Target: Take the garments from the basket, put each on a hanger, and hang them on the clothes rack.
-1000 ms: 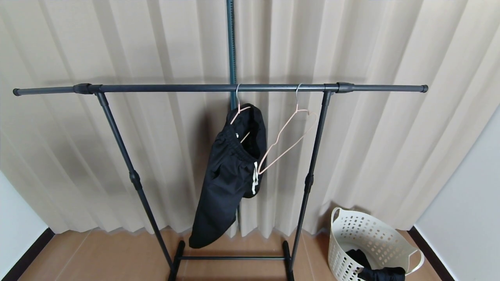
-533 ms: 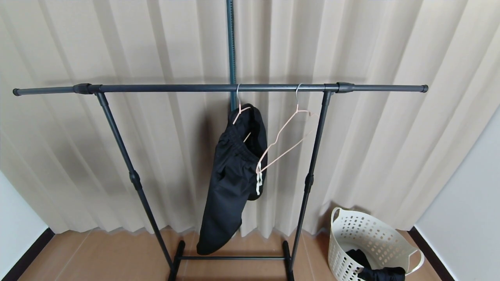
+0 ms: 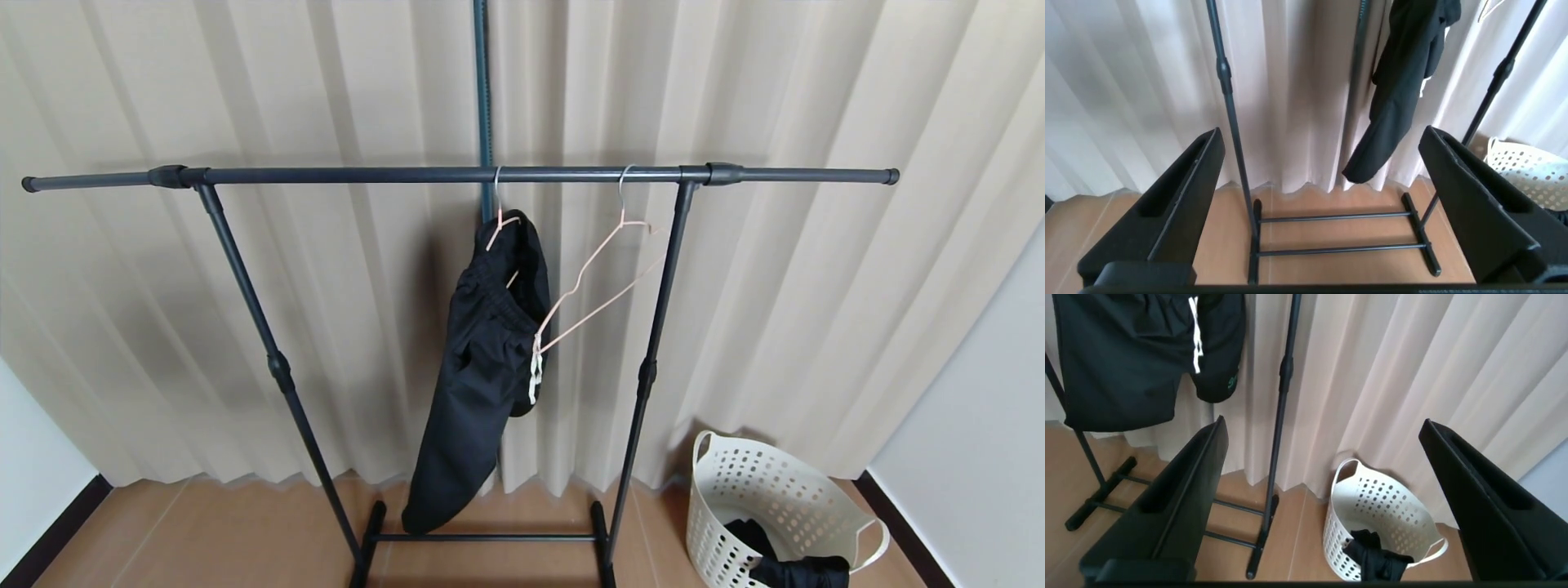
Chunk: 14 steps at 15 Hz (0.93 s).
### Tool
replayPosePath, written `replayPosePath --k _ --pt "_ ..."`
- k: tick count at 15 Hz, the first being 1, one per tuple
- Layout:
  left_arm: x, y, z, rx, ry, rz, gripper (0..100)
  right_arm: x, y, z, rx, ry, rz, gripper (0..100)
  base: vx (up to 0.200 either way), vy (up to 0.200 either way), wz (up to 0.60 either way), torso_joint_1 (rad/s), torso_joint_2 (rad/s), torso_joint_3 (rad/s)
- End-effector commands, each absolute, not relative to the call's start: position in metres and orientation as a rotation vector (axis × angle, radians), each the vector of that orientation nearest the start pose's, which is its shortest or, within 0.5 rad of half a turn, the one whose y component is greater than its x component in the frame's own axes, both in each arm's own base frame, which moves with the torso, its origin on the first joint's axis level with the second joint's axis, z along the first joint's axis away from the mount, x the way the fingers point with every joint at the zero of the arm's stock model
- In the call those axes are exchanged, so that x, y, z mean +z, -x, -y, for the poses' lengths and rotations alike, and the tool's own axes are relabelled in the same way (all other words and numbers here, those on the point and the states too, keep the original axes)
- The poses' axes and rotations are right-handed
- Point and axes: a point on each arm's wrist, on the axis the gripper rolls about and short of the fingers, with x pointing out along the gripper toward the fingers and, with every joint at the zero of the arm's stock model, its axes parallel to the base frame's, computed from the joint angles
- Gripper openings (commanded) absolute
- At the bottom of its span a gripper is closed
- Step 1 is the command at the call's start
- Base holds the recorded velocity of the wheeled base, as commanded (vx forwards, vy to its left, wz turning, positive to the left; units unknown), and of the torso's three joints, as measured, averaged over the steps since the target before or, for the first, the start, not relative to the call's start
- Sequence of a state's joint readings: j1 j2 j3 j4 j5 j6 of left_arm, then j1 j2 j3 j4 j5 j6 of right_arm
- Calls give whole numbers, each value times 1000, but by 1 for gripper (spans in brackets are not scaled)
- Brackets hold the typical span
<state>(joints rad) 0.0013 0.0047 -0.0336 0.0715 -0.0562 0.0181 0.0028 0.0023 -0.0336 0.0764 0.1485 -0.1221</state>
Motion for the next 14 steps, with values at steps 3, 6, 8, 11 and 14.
replayPosePath --k 3,6,8,11,14 --pt "78 25 1 -56 -19 -45 100 77 25 -3 152 117 -40 100 0 0 0 -176 404 222" --pt "78 25 1 -56 -17 -47 100 77 25 -3 152 117 -40 100 0 0 0 -224 526 297" --pt "78 25 1 -56 -17 -45 100 77 25 -3 153 119 -40 100 0 0 0 -234 552 312" --pt "78 25 1 -56 -17 -44 100 77 25 -3 153 117 -40 100 0 0 0 -219 544 315" --pt "78 25 1 -56 -17 -47 100 77 25 -3 152 119 -40 100 0 0 0 -204 525 315"
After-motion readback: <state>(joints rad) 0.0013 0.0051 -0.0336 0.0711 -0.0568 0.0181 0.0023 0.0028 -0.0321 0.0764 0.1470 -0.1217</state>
